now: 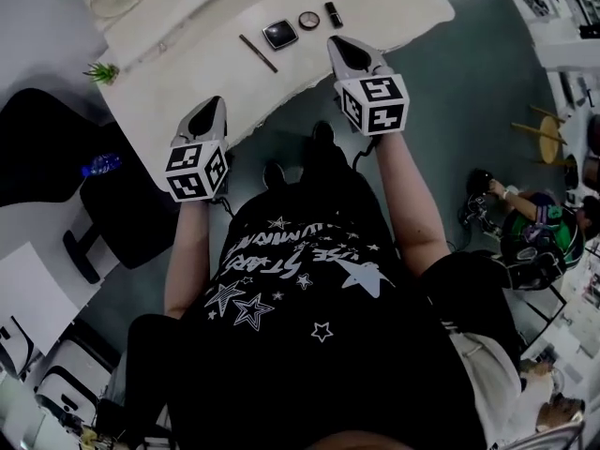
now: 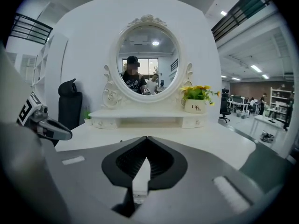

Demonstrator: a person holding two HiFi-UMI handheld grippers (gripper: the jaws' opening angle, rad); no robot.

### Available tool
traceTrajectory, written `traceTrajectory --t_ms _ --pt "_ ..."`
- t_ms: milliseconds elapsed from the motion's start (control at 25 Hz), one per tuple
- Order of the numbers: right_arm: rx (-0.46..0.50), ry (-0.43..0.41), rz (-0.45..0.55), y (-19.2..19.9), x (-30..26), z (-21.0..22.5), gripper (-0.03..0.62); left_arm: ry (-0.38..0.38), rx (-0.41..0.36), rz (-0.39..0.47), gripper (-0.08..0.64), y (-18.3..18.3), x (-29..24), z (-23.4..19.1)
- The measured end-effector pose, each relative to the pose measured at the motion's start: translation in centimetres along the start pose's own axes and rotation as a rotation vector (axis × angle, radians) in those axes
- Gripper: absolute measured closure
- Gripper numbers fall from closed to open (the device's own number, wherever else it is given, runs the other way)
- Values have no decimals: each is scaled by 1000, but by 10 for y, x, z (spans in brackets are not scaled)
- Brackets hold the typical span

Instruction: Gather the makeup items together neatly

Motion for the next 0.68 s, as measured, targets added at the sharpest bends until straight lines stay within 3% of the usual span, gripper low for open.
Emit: traceTrajectory --t_ms 400,680 --pt "-67 -8 6 36 48 -18 565 -11 23 17 558 27 31 36" --pt "-68 -25 22 72 123 -19 565 -33 28 30 558 58 62 102"
Point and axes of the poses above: the fingertips, and each gripper's own axes: x backward along the fingers, z to its right, y out of its underside, the point moved 4 cm from there along x, backward along the fingers, and after that the axes turned 5 degrees about -z, right-handed, at the moved point
